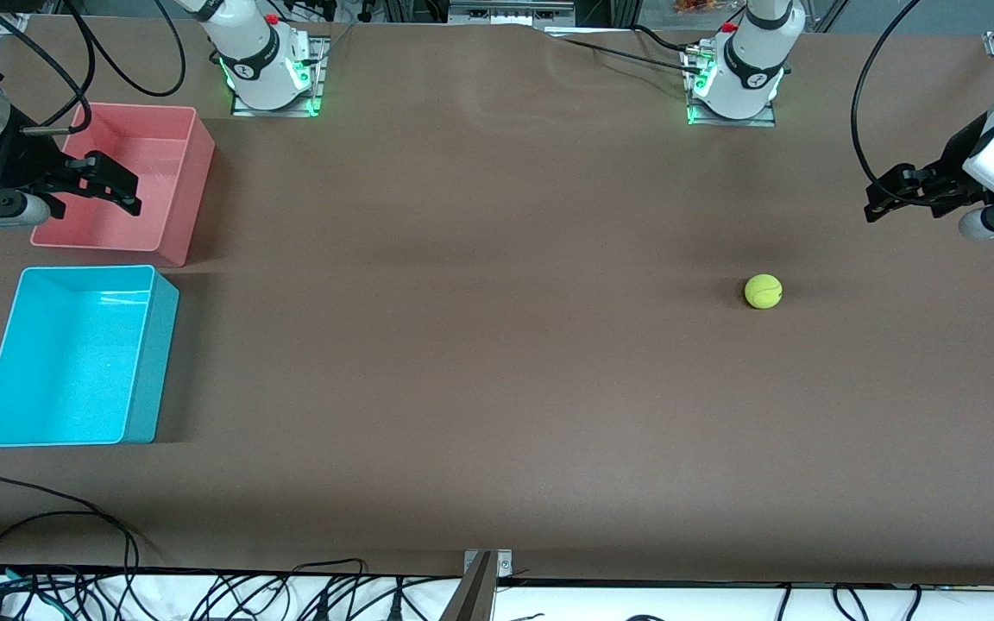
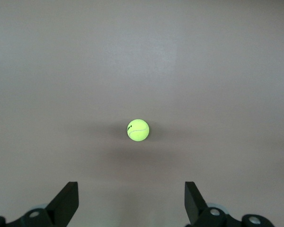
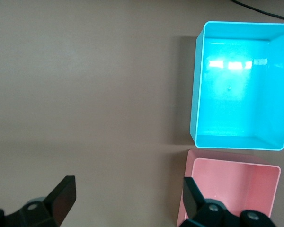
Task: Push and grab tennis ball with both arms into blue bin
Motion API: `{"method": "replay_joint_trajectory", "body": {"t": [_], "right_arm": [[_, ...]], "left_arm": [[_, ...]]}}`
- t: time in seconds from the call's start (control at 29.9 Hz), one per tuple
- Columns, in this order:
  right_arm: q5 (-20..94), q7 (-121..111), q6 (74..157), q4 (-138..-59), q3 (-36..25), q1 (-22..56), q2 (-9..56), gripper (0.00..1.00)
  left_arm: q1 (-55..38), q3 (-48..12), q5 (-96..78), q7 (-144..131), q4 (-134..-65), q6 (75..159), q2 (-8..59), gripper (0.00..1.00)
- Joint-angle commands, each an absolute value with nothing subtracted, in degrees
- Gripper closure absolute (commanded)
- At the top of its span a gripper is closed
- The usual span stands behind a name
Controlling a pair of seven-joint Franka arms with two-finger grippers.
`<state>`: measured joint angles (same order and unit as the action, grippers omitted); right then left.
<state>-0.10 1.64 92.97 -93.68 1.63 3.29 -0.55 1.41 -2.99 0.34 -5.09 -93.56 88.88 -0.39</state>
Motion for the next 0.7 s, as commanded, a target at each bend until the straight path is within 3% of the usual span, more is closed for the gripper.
{"method": "replay_joint_trajectory", "body": {"t": [0.0, 0.3, 0.47, 0.57, 0.67], "right_arm": [[-0.70, 1.32, 91.76, -92.37, 1.58, 3.52, -0.18, 0.00], [-0.70, 1.32, 91.76, -92.37, 1.58, 3.52, -0.18, 0.00], [-0.70, 1.32, 91.76, -92.37, 1.58, 3.52, -0.18, 0.00], [-0.70, 1.32, 91.76, -92.37, 1.58, 3.52, -0.18, 0.00], [-0.70, 1.32, 91.76, -92.37, 1.58, 3.52, -0.18, 0.00]], "left_arm": [[2.37, -3.16, -0.35, -2.37, -94.04, 89.21, -0.79, 0.74], [2.37, -3.16, -0.18, -2.46, -94.48, 89.21, -0.88, 0.87], [2.37, -3.16, -0.18, -2.29, -95.10, 89.21, -0.79, 0.88], [2.37, -3.16, 0.09, -1.24, -95.45, 89.30, -0.70, 1.00], [2.37, -3.16, 0.09, 2.80, -95.71, 89.82, -0.79, 1.00]]}}
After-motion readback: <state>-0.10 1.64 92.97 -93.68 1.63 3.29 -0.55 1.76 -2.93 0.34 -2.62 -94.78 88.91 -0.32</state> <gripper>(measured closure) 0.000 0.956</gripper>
